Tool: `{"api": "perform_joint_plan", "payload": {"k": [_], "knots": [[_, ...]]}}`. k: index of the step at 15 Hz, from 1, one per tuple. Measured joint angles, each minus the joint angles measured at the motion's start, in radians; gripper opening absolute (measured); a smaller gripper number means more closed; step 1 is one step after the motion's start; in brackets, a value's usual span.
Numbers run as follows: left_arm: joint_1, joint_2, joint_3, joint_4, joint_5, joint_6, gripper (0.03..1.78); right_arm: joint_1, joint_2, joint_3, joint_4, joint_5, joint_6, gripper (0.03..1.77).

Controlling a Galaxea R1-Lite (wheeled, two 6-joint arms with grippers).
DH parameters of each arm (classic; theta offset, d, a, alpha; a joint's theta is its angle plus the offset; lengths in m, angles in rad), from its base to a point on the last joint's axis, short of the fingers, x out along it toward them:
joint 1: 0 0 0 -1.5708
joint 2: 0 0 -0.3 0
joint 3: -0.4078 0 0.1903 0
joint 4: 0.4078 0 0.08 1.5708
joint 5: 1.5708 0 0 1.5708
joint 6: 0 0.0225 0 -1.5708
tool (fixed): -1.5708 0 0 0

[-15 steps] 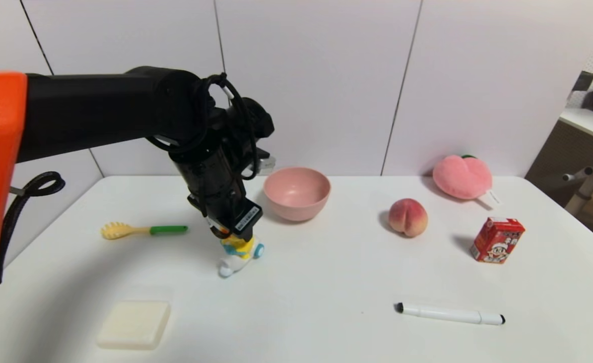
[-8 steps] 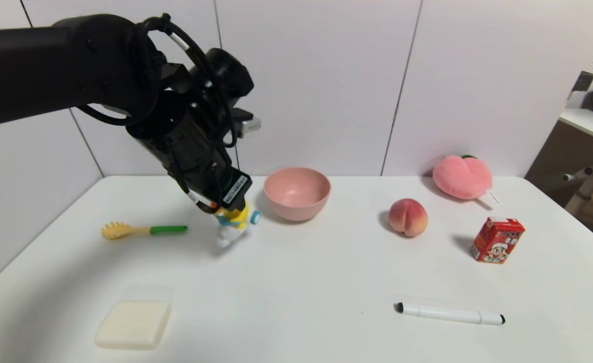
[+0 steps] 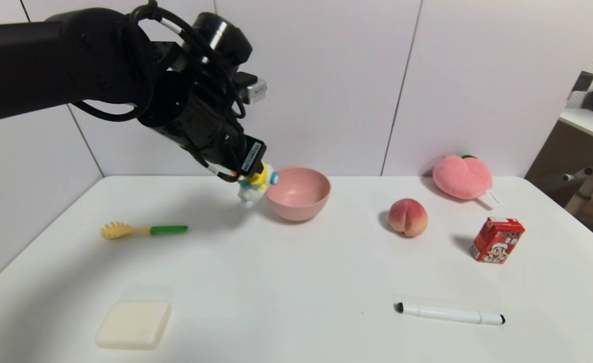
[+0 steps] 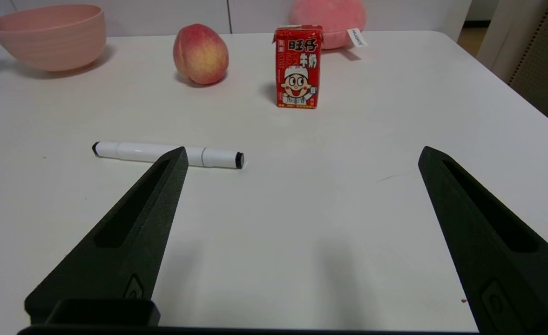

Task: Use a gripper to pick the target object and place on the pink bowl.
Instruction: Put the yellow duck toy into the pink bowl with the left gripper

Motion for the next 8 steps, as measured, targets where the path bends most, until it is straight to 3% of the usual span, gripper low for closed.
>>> {"api": "perform_joint_plan", "payload": {"k": [8], "knots": [[-0.022, 0.106, -0.001, -0.266, -0.005, 0.007, 0.87, 0.0, 0.0, 0.0, 0.0, 0.0, 0.0, 1.71]]}}
